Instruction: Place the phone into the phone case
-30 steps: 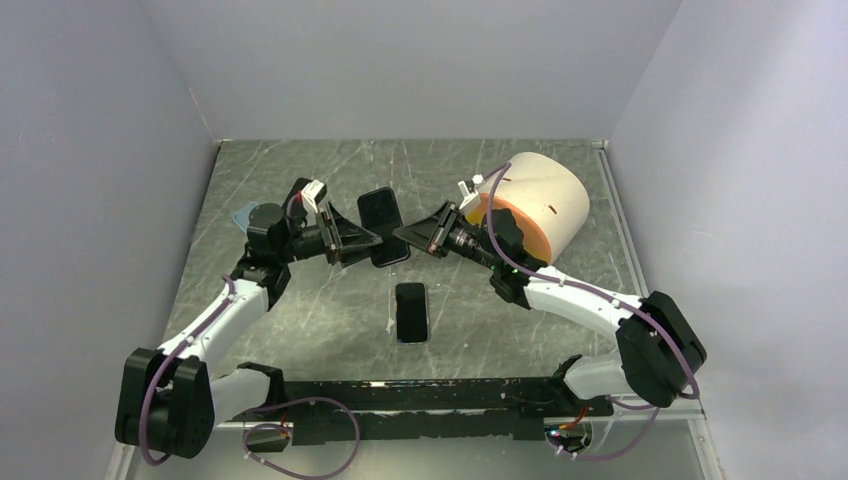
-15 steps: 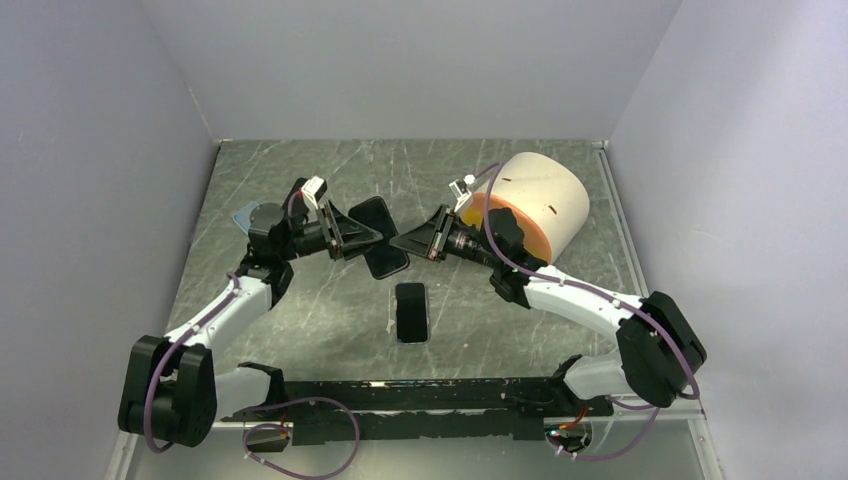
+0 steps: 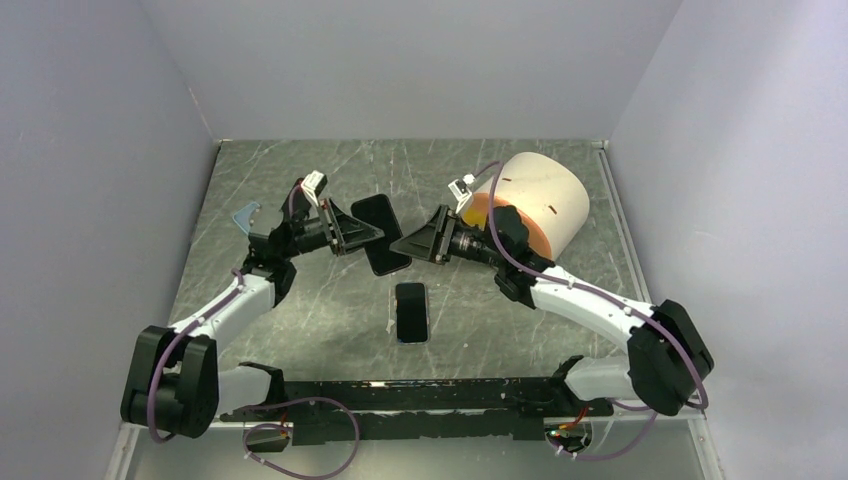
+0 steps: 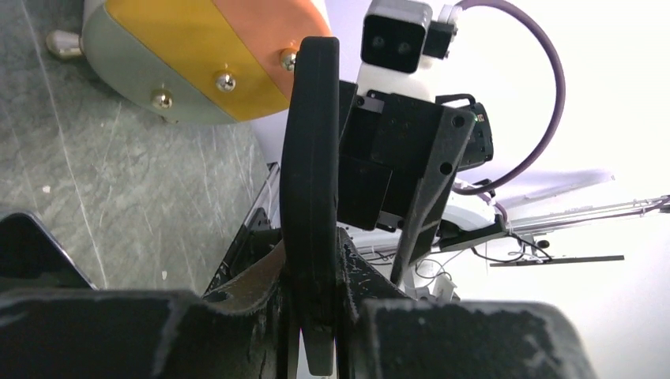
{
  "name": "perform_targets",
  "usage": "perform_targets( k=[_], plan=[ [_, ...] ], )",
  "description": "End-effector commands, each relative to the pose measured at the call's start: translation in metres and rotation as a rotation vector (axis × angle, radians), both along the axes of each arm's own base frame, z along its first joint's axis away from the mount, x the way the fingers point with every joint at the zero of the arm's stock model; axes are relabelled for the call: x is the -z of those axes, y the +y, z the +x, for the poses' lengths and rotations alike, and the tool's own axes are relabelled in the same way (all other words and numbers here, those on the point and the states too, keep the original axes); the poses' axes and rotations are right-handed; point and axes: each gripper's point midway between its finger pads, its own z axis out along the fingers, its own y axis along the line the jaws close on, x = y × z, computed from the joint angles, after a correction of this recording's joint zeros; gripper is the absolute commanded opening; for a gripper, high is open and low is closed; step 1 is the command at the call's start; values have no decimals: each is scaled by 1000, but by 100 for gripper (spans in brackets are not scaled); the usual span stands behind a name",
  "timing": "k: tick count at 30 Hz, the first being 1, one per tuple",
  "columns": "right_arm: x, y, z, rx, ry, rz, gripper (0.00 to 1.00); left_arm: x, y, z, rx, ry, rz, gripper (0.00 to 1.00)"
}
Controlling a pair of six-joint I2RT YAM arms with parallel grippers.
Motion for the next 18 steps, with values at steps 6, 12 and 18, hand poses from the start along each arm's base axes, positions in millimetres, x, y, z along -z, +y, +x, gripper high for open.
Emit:
perform_targets(
  k=[6,12,18],
  plan=[
    [-40,-10,-34,-109,-150,46,59,-41,2,4,-30,-202,-87,12],
    [-37,-7,-35,-126,-139,54,51,-43,1,2,-10,-224,-76,12],
    [-38,-5,-35,-138,-114,63,47,-36,3,3,-44,-240,-19,12]
  ],
)
